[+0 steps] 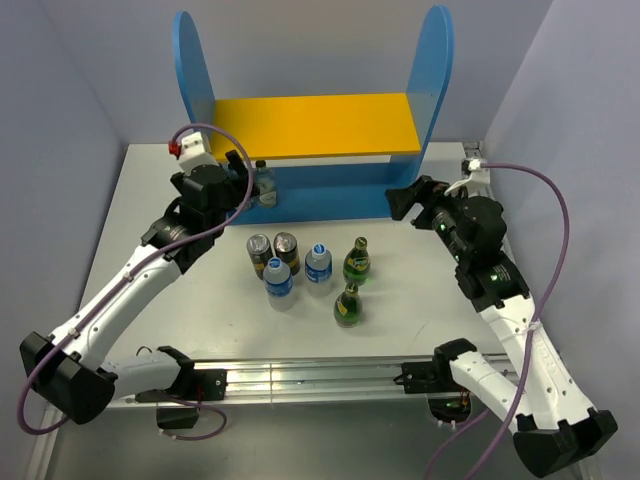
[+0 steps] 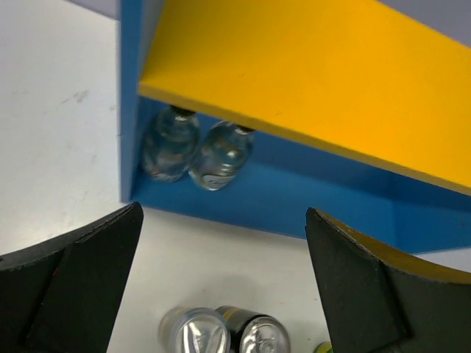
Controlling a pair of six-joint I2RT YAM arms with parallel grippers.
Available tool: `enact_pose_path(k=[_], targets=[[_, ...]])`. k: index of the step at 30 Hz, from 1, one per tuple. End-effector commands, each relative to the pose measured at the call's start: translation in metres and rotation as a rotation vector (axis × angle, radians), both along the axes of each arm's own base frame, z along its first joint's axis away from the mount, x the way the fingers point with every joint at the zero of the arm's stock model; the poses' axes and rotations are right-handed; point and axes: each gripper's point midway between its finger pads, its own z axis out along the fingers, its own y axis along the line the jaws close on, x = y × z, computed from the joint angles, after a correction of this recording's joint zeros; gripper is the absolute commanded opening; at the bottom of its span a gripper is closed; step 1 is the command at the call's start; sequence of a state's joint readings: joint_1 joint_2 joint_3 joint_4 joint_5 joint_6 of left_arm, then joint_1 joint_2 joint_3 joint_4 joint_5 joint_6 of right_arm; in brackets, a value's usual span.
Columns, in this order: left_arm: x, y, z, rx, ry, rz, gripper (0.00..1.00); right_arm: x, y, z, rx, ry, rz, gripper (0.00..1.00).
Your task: Place and organize the beverage onto the shelf
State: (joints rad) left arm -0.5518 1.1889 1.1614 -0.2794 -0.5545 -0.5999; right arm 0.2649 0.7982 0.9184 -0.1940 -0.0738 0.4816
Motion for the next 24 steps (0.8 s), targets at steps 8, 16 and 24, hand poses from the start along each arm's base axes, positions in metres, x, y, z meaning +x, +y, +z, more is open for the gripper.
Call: enact_pose_path(k=[8, 16, 24], targets=[[-0.06, 0.013, 0.033, -0.002, -0.069, 0.013, 0.99, -0.046, 0.013, -0.05, -0.236, 0.052, -0.165, 1.0], [-0.087, -0.01, 0.032, 0.028, -0.058, -0.095, 0.99, -0.049, 0.05, -0.094, -0.242, 0.146, -0.102, 1.0], [-0.101, -0.015, 0.023, 0.044, -0.048, -0.136, 0.98, -0.032, 0.08, -0.113, -0.255, 0.172, -0.101, 1.0]])
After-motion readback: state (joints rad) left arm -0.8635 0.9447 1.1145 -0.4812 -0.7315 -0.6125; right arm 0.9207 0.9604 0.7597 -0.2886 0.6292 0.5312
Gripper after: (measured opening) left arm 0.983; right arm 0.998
